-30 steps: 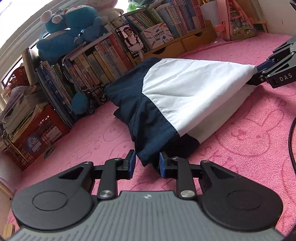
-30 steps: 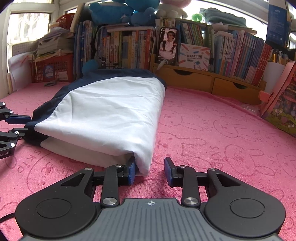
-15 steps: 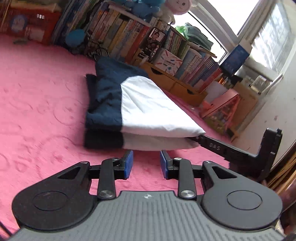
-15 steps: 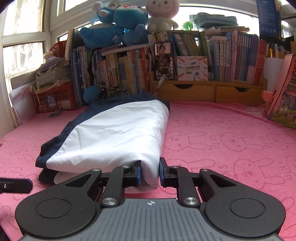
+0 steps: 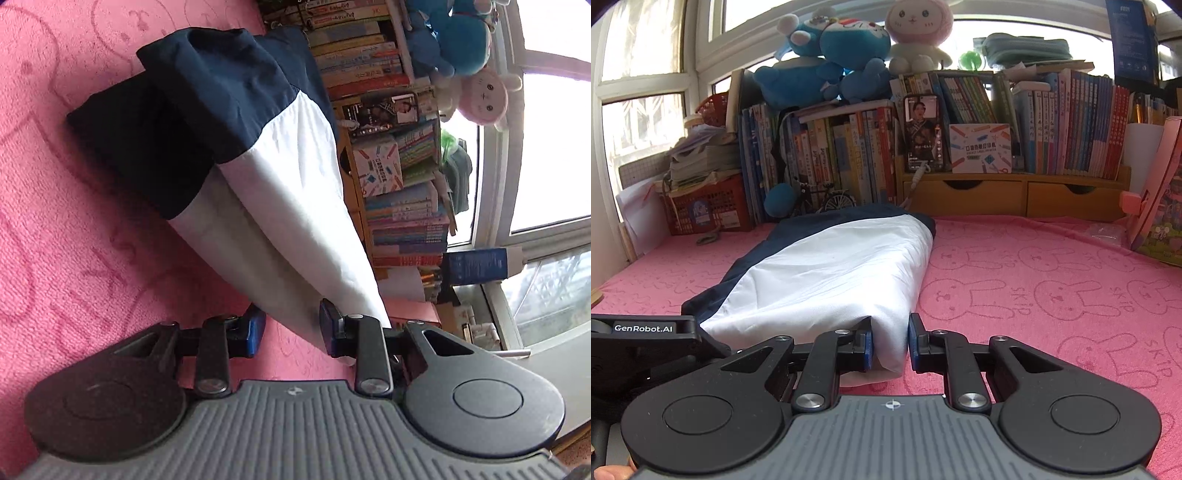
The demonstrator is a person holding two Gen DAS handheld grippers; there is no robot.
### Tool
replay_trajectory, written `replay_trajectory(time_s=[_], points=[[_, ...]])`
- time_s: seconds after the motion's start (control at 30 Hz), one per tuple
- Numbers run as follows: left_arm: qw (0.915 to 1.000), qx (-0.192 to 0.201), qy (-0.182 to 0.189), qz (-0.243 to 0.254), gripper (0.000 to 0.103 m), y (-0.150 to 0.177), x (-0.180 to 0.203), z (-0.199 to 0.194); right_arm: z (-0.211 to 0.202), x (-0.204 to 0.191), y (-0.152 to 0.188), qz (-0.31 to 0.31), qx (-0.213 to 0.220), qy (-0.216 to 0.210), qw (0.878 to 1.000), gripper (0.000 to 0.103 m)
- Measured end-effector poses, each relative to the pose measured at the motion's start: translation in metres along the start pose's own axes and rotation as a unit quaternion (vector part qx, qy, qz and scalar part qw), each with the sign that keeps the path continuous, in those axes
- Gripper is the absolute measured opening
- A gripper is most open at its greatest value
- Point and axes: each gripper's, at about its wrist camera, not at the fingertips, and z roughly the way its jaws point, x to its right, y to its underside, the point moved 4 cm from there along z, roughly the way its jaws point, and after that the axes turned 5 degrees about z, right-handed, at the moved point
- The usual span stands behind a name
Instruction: Fold clothes
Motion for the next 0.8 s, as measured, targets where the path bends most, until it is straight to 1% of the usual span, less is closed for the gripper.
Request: replay_trajectory(time_s=[0.03,0.13,0.17,0.2,0.23,0.27,0.4,0.5,0.63,0.67,0.7,0.73,0.77,0.8], points=[[1.0000,0.009,-0.001,-0.002,0.027,-0.001,-0.001,-0.001,0.000,0.000,0.000,-0.001,0.000,0.001,1.000,0.020],[0.9981,0.044,-0.039,0.020,0.009,-0.007,-0.006,-0.012,-0.001,0.000,0.002,-0.012,0.005,0.012,1.000,0.020],[0.9971,0.052,-0.049,0.025,0.005,-0.009,-0.009,-0.018,-0.001,-0.001,0.003,-0.017,0.008,0.019,1.000,0.020],[0.9960,0.061,-0.058,0.030,0.004,-0.012,-0.012,-0.023,-0.002,-0.001,0.004,-0.023,0.010,0.024,0.999,0.020],[0.9958,0.065,-0.058,0.028,0.003,-0.014,-0.015,-0.029,-0.002,-0.002,0.005,-0.027,0.010,0.026,0.999,0.020],[0.9946,0.072,-0.066,0.037,0.003,-0.016,-0.015,-0.034,-0.003,-0.002,0.006,-0.030,0.011,0.028,0.999,0.020],[0.9881,0.095,-0.096,0.074,0.004,-0.023,-0.016,-0.055,-0.002,-0.002,0.010,-0.035,0.003,0.023,0.999,0.020],[0.9840,0.109,-0.109,0.090,0.004,-0.027,-0.019,-0.072,-0.002,-0.006,0.014,-0.049,0.002,0.027,0.998,0.020],[0.9670,0.148,-0.156,0.137,0.004,-0.030,-0.022,-0.100,-0.002,-0.009,0.017,-0.064,0.003,0.032,0.997,0.021],[0.9544,0.171,-0.191,0.153,0.002,-0.032,-0.023,-0.109,-0.002,-0.009,0.017,-0.066,0.002,0.034,0.997,0.021],[0.9378,0.197,-0.229,0.170,0.002,-0.034,-0.023,-0.118,-0.002,-0.009,0.018,-0.068,0.002,0.035,0.997,0.021],[0.9235,0.218,-0.257,0.183,0.000,-0.036,-0.023,-0.128,-0.001,-0.008,0.018,-0.071,0.002,0.038,0.997,0.021],[0.9240,0.223,-0.254,0.178,0.000,-0.039,-0.022,-0.137,-0.001,-0.008,0.019,-0.075,0.001,0.042,0.996,0.021],[0.9277,0.225,-0.245,0.170,0.000,-0.041,-0.021,-0.146,0.000,-0.007,0.020,-0.077,0.000,0.044,0.996,0.021]])
